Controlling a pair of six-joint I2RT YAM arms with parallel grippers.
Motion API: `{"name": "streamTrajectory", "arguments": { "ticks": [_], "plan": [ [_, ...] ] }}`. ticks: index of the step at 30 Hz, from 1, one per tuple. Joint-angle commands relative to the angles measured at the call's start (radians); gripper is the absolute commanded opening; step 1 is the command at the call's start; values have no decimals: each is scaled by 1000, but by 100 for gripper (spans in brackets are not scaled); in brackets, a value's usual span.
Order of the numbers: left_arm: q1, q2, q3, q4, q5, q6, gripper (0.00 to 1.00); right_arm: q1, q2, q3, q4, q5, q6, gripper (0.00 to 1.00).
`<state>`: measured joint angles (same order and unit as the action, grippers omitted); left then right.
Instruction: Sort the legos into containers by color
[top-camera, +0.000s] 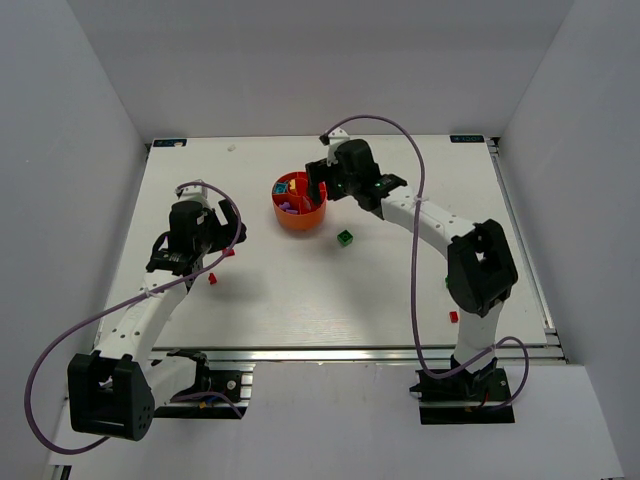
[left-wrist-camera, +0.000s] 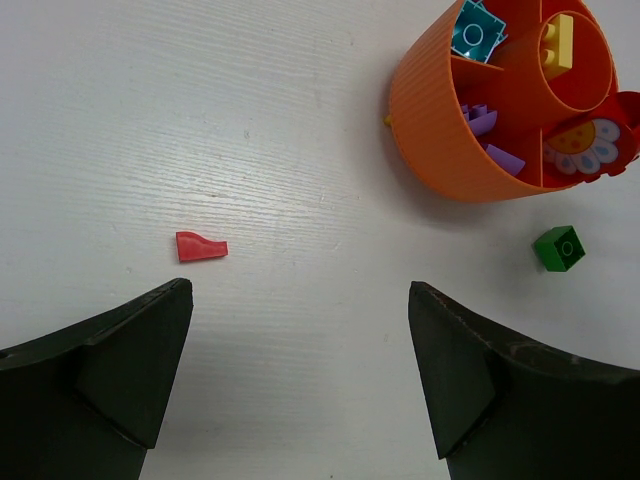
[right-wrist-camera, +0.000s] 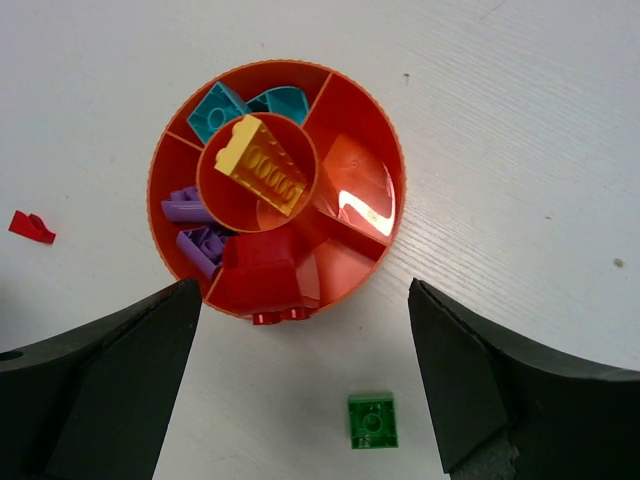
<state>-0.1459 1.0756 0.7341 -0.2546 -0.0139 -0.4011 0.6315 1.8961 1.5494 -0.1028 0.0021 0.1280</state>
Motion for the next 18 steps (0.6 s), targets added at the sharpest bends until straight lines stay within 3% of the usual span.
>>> {"name": "streamTrajectory", "arguments": {
  "ticks": [1,11,18],
  "plan": [
    [-1,-20,31,9,11,4,98,34,3,41,54,41,5,89],
    [-1,-22,31,9,12,2,98,48,67,75,20,47,-31,86],
    [-1,-25,33,9,12,4,98,51,101,107,18,67,-80,68]
  ]
}}
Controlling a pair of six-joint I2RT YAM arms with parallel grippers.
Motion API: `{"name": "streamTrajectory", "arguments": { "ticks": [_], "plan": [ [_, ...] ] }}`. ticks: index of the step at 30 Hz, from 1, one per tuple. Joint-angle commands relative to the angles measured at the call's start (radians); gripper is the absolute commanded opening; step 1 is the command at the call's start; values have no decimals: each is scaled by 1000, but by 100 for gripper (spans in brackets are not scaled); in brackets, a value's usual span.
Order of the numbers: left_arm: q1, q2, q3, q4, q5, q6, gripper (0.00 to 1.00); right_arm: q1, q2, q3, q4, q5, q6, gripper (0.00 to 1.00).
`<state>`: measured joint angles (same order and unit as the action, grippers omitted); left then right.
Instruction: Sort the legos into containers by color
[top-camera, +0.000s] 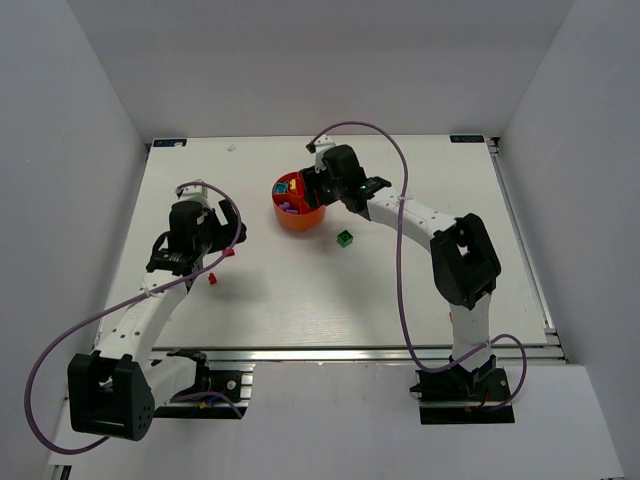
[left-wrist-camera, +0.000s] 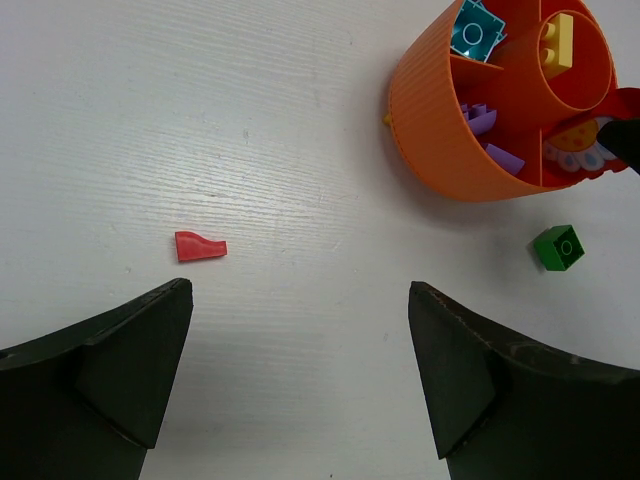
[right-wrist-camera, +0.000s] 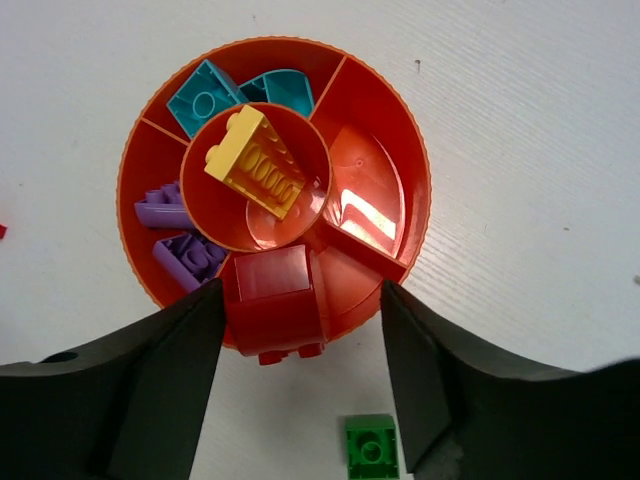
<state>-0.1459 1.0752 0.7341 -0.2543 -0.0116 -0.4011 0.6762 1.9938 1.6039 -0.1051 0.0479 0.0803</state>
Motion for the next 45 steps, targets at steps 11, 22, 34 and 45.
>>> {"name": "streamTrajectory", "arguments": {
  "ticks": [11,22,34,45],
  "plan": [
    [-1,-27,33,9,10,1,98,11,-3,51,21,-2,-73,38],
    [-1,-23,31,9,10,1,98,2,-115,-25,113,-242,-379,17],
    [-1,-20,31,7,10,4,98,-23,-52,122,-149,-617,-816,7],
    [-1,-17,31,6,10,4,98,-92,135,497,-790,-864,-1441,2]
  ]
}}
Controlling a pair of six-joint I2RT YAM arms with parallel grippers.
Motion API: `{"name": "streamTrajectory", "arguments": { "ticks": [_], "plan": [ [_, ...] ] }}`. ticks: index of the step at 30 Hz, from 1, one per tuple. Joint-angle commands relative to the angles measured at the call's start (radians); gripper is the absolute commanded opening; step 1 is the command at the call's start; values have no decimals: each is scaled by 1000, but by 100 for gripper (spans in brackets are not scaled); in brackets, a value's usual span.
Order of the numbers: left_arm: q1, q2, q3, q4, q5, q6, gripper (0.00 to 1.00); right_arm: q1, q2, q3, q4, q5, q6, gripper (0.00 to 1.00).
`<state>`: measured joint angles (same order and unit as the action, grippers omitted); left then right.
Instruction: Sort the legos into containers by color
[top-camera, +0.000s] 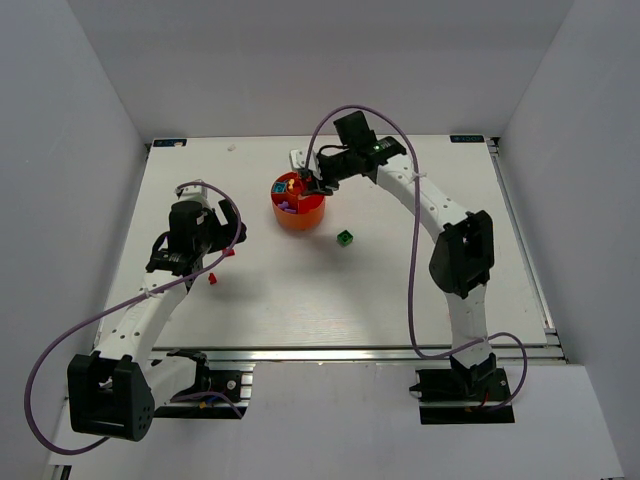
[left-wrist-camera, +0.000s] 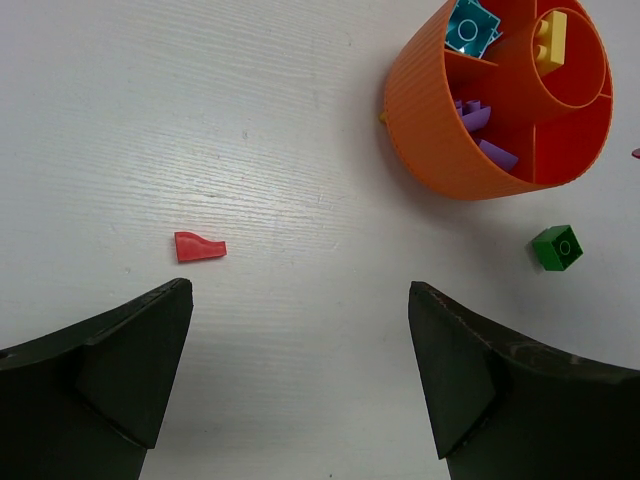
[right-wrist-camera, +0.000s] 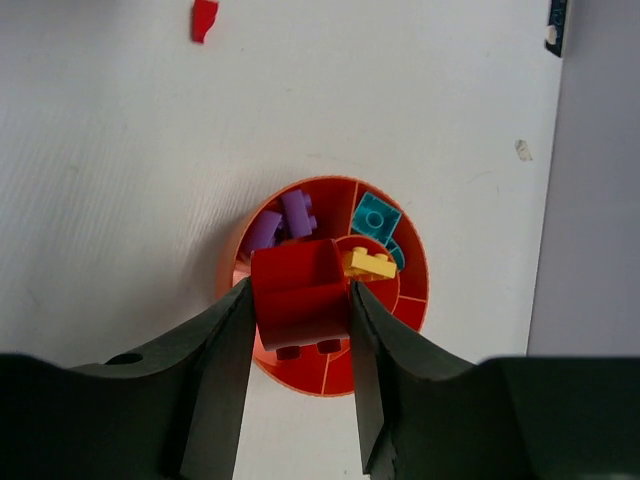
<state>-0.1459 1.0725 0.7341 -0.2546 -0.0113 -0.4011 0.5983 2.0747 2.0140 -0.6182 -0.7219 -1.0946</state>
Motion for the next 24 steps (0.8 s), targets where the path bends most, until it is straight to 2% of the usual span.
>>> {"name": "streamTrajectory", "arguments": {
  "ticks": [1,7,24],
  "plan": [
    [-1,-16,31,6,10,4,98,-15,64,97,-310,-91,-298,2],
    [-1,-13,31,6,10,4,98,-23,61,39,-347,-77,-406,2],
    [-1,-9,33,5,5,5,98,-28,45,9,-241,-99,-398,2]
  ]
}}
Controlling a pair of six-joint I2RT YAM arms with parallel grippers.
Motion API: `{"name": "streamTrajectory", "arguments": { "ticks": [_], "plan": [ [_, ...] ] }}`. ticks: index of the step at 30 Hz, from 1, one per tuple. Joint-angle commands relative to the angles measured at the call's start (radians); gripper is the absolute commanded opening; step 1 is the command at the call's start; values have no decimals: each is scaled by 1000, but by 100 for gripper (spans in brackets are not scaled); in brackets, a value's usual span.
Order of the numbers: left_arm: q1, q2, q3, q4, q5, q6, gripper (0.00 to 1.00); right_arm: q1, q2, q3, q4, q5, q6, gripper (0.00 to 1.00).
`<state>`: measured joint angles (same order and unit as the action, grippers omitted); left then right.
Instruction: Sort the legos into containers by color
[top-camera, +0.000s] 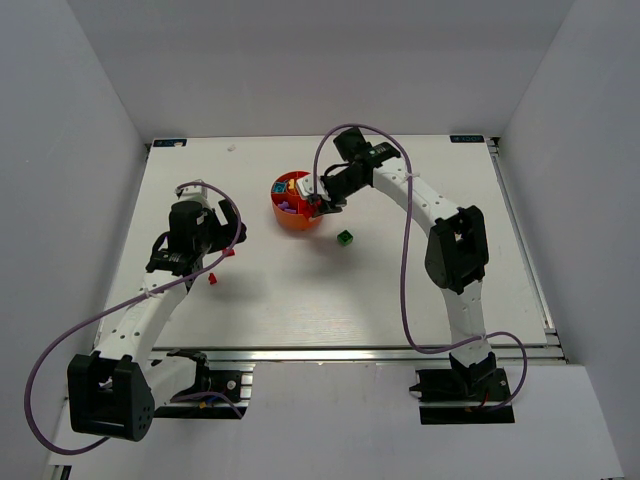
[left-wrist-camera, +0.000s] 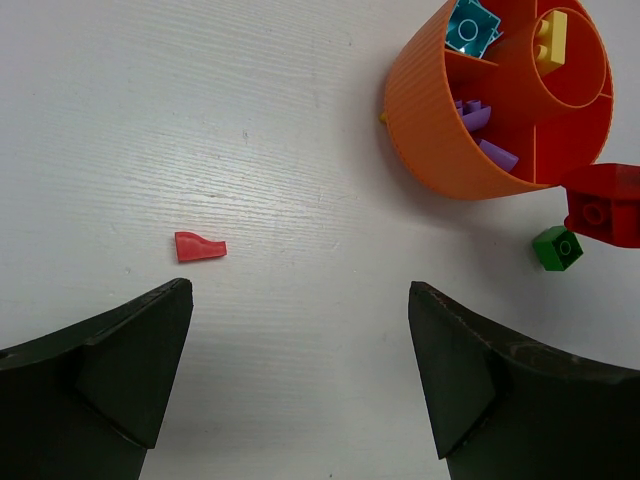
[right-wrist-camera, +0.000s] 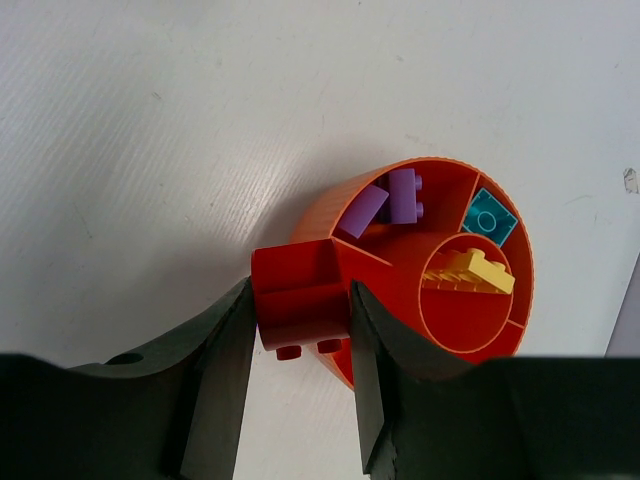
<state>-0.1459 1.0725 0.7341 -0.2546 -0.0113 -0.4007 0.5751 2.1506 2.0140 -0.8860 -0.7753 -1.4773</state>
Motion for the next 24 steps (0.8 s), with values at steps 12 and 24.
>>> {"name": "streamTrajectory", "arguments": {
  "ticks": [12,24],
  "plan": [
    [-1,-13,33,5,4,5,98,-7,-52,14,76,-68,8,0],
    [-1,-6,33,5,5,5,98,-15,-46,5,136,-36,25,1]
  ]
}}
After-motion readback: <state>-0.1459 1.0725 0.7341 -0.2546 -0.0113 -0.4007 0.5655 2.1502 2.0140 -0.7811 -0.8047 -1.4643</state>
